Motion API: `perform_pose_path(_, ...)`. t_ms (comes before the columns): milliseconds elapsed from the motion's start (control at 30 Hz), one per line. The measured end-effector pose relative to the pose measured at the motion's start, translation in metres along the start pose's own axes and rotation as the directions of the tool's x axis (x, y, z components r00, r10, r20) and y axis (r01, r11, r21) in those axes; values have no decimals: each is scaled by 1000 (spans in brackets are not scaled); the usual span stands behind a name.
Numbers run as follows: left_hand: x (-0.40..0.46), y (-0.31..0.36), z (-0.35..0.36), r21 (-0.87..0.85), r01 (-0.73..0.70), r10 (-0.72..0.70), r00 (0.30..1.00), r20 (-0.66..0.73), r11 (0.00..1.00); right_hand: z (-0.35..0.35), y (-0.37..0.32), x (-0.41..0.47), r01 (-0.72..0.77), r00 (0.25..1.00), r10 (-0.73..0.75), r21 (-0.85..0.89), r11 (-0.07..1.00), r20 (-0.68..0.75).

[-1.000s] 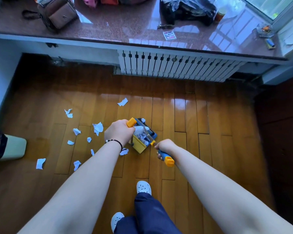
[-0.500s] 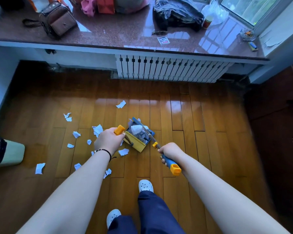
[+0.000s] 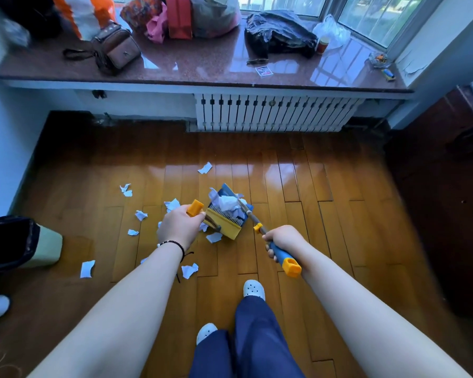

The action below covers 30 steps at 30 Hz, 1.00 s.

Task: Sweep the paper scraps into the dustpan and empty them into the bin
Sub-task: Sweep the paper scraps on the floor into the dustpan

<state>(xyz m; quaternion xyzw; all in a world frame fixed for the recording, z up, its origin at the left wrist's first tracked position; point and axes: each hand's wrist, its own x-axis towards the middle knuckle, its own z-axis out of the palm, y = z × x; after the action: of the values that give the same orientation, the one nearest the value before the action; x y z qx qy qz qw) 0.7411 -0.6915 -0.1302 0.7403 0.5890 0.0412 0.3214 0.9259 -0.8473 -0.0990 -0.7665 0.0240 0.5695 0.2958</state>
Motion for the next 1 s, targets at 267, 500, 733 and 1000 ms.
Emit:
perform_pose_path(267,-43,-43,-22,-28,43,-43,999,-3,999,22,28,-24,50,998,-49,42,998,-42)
perform_pose_path(500,-68,-75,-27,-93,112,-114,993,-10,989,19,21,-1,95,993,-95,-2,995,-71)
perform_pose_path(733,-88,-93,-17,-115,174,-180,982,-48,978,22,11,32,96,993,-102,-76,992,-68)
perform_pose_path(1000,-98,-99,-9,-107,204,-213,974,-77,973,43,21,43,69,996,-73,-86,994,-48)
